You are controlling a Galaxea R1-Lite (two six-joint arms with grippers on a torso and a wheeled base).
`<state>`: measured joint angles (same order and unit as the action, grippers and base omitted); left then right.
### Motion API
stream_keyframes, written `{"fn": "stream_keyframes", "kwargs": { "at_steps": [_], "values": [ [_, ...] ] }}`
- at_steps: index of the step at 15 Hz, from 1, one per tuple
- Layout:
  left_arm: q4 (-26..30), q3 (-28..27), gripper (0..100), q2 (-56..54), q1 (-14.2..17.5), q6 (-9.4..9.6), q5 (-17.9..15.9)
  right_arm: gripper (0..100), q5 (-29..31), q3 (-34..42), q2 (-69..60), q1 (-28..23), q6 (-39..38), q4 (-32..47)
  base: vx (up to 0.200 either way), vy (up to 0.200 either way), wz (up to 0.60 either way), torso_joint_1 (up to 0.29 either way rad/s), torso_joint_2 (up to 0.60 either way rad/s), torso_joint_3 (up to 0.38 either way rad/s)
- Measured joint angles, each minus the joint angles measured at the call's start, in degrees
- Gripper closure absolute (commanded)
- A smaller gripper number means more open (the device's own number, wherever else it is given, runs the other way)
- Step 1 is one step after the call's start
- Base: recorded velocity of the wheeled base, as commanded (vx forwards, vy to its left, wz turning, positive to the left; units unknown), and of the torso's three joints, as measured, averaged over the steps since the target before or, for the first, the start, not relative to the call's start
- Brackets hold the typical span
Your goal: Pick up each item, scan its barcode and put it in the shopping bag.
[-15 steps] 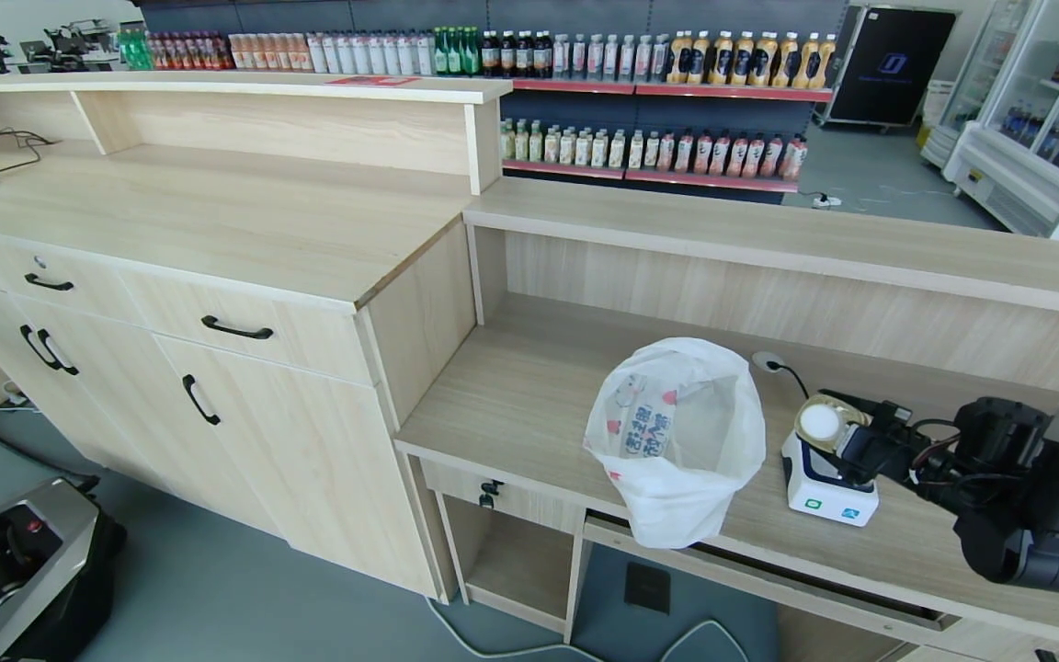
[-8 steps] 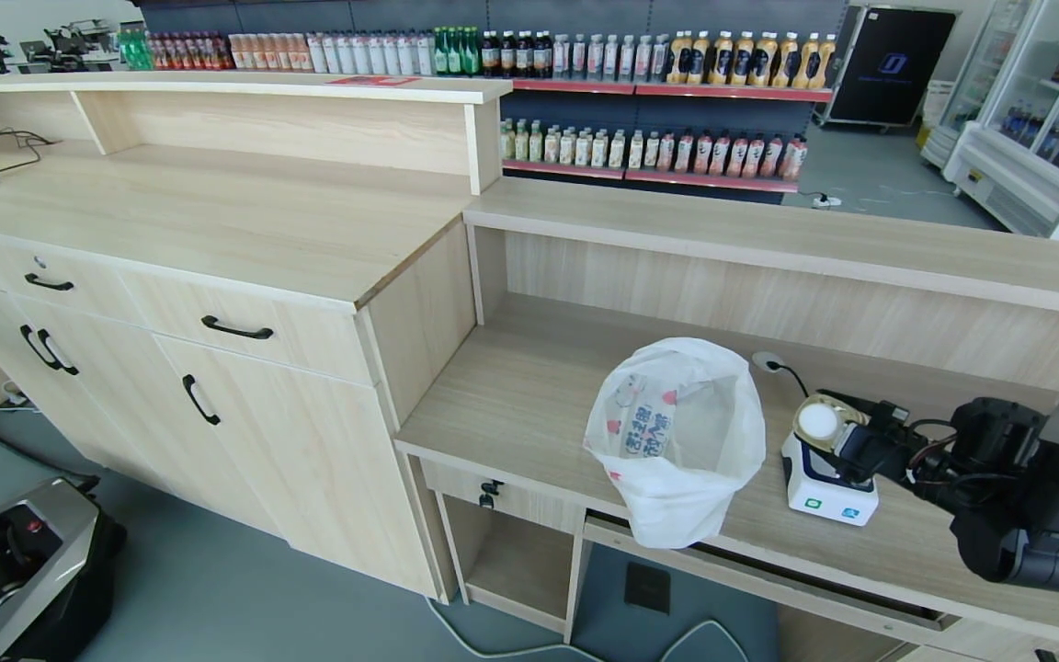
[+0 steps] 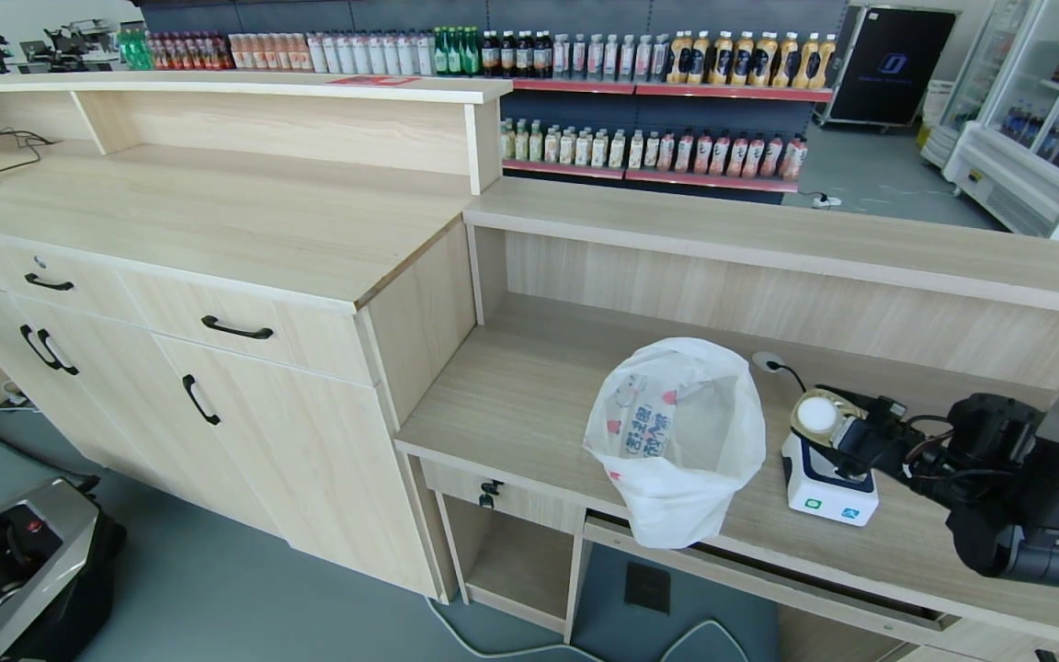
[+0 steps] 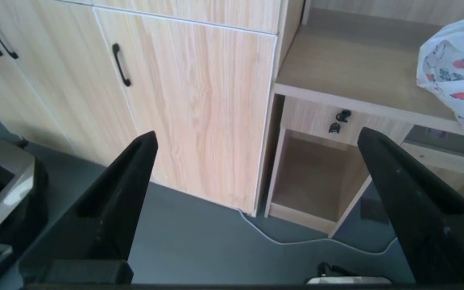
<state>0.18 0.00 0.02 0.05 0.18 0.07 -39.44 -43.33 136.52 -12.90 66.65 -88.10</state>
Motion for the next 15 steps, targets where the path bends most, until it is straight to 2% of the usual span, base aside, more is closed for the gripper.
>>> {"fn": "stream_keyframes", "kwargs": {
  "at_steps": [3,5,7,12,13,15],
  "values": [
    [-0.02,0.0,0,0.0,0.0,0.02,0.0,100,0.6,0.44,-4.57,-0.18,-6.44,1.52,0.0,0.0,0.0,0.0,0.0,0.0],
    [0.0,0.0,0,0.0,0.0,0.0,-0.02,100,1.94,2.17,-10.84,-1.87,-9.87,6.18,0.0,0.0,0.0,0.0,0.0,0.0],
    [0.0,0.0,0,0.0,0.05,0.0,-0.05,100,3.07,5.02,-19.8,-6.14,-13.69,12.01,0.0,0.0,0.0,0.0,0.0,0.0],
    [-0.02,0.0,0,0.0,0.0,0.0,-0.05,100,5.67,13.31,-43.75,-21.08,-19.98,32.76,0.0,0.0,0.0,0.0,0.0,0.0],
    [0.0,0.0,0,0.0,0.0,-0.02,0.0,100,5.69,14.28,-46.58,-22.27,-20.26,33.44,0.0,0.0,0.0,0.0,0.0,0.0],
    [0.02,0.0,0,0.0,0.05,0.0,0.0,100,3.06,14.75,-50.2,-22.35,-20.5,31.66,0.0,0.0,0.6,0.005,0.0,0.002]
  ]
}}
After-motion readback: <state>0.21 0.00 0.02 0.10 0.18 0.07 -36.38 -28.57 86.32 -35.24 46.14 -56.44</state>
